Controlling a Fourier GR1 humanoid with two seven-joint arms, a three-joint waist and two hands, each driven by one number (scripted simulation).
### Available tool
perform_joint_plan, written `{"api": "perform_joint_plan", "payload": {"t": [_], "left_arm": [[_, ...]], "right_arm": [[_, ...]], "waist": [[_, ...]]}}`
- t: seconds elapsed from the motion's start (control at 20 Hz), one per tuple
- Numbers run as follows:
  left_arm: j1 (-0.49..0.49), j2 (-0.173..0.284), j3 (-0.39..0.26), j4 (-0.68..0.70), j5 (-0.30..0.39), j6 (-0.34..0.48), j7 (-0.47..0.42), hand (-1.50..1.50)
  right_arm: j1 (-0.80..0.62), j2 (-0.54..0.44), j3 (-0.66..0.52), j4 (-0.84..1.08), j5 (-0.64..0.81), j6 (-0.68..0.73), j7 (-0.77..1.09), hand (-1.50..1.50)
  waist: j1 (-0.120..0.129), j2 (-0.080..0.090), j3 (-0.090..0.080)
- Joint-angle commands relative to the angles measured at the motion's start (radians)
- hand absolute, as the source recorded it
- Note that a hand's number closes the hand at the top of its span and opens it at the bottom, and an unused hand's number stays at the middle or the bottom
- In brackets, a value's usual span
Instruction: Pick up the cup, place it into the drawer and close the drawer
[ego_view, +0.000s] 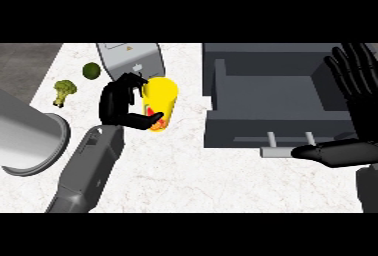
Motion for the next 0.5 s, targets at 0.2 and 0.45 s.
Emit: {"api": "perform_joint_plan", "payload": {"t": [0.2, 0.45], "left_arm": [[-0.189, -0.045, -0.057, -0.232, 0.004, 0.109, 0.36, 1.5], [-0.354, -0.074, -0.153, -0.218, 0.017, 0.256, 0.493, 1.5]], "right_arm": [[0.082, 0.005, -0.001, -0.058, 0.004, 0.016, -0.022, -1.5], [-0.009, -0.01, -0.035, 0.048, 0.007, 0.011, -0.046, -1.5]], "waist": [[-0.007, -0.004, 0.0], [-0.017, 0.004, 0.0]]}}
